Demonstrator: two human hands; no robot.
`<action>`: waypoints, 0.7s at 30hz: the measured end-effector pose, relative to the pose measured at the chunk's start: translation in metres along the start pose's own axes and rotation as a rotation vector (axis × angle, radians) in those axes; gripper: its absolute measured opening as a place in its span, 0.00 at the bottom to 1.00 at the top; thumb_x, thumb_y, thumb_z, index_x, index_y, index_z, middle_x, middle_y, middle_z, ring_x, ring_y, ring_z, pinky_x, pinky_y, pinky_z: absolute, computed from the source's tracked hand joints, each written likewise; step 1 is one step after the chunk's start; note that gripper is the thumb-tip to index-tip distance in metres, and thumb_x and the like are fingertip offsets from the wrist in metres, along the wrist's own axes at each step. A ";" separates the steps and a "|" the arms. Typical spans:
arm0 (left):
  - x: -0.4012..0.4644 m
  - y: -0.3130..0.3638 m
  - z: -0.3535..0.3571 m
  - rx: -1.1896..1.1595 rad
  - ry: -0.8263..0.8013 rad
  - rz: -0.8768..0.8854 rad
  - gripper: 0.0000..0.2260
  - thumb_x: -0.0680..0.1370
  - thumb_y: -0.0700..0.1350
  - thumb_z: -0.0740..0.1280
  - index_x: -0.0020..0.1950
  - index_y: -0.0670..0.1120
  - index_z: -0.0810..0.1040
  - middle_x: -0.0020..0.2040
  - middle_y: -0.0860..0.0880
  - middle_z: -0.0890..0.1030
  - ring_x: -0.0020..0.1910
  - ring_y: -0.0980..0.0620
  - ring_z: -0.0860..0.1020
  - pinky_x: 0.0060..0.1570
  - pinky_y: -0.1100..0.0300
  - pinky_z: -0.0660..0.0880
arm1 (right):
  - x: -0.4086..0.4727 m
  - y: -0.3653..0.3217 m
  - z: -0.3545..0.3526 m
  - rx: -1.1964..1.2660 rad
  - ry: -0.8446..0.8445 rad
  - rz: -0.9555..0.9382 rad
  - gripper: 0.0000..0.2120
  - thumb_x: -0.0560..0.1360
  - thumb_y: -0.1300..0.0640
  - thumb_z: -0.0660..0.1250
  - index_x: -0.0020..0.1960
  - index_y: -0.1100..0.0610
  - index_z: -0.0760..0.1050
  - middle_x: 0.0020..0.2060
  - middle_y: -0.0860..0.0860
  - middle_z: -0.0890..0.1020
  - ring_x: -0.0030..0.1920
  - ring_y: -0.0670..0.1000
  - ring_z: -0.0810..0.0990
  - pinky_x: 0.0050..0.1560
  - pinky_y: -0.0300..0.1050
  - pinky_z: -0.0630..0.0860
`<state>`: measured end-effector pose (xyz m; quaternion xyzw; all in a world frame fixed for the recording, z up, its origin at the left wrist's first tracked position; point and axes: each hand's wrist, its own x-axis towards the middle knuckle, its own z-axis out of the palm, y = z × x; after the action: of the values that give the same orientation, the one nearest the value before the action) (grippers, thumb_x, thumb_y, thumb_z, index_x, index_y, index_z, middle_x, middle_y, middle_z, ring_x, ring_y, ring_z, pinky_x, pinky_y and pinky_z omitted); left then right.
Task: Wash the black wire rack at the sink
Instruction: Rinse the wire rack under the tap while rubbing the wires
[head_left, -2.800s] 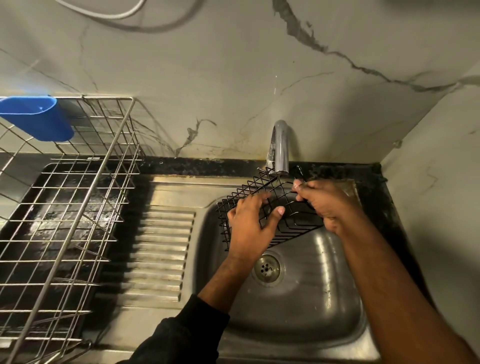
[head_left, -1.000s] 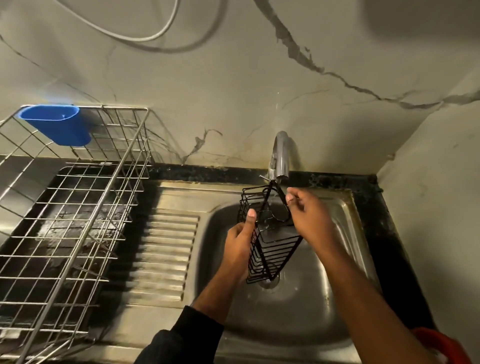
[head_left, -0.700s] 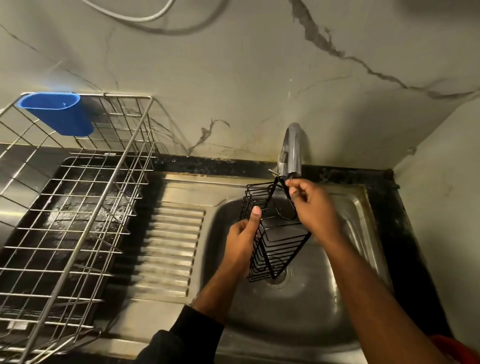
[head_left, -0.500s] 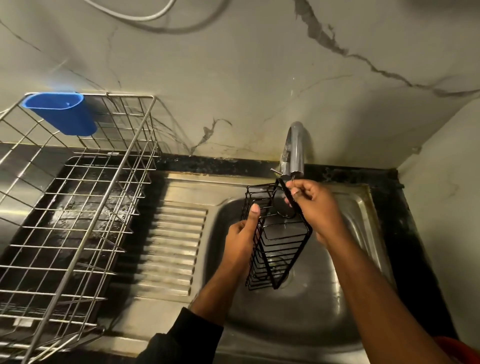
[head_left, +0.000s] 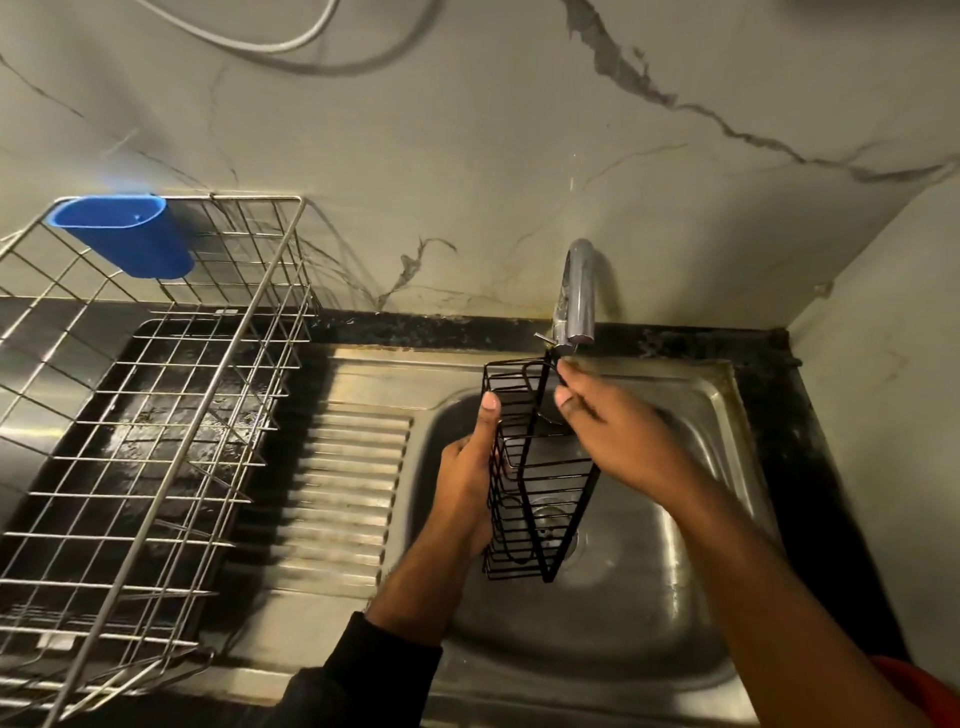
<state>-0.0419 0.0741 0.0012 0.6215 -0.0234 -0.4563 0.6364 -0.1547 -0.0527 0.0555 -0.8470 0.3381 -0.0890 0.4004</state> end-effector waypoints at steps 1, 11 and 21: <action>-0.001 0.004 0.000 -0.015 0.002 0.017 0.46 0.65 0.74 0.74 0.61 0.34 0.79 0.59 0.28 0.80 0.61 0.28 0.78 0.64 0.31 0.74 | -0.002 -0.002 0.000 -0.015 -0.081 -0.014 0.26 0.84 0.46 0.53 0.80 0.49 0.54 0.79 0.42 0.54 0.79 0.44 0.51 0.73 0.39 0.50; -0.004 0.004 0.000 -0.038 -0.118 0.026 0.22 0.76 0.63 0.67 0.37 0.46 0.86 0.32 0.48 0.81 0.29 0.54 0.78 0.29 0.62 0.75 | 0.051 -0.002 -0.003 0.118 -0.134 0.151 0.25 0.85 0.47 0.50 0.80 0.52 0.55 0.81 0.52 0.51 0.80 0.54 0.45 0.78 0.54 0.46; 0.015 0.002 -0.001 -0.064 0.053 -0.015 0.41 0.62 0.75 0.74 0.62 0.46 0.83 0.54 0.42 0.87 0.57 0.40 0.84 0.60 0.39 0.78 | 0.041 0.021 0.008 0.188 -0.296 0.273 0.26 0.84 0.41 0.50 0.80 0.44 0.53 0.78 0.39 0.48 0.79 0.46 0.43 0.78 0.57 0.44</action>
<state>-0.0316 0.0652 -0.0054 0.6126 0.0128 -0.4451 0.6530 -0.1309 -0.0841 0.0296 -0.7563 0.3772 0.0601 0.5312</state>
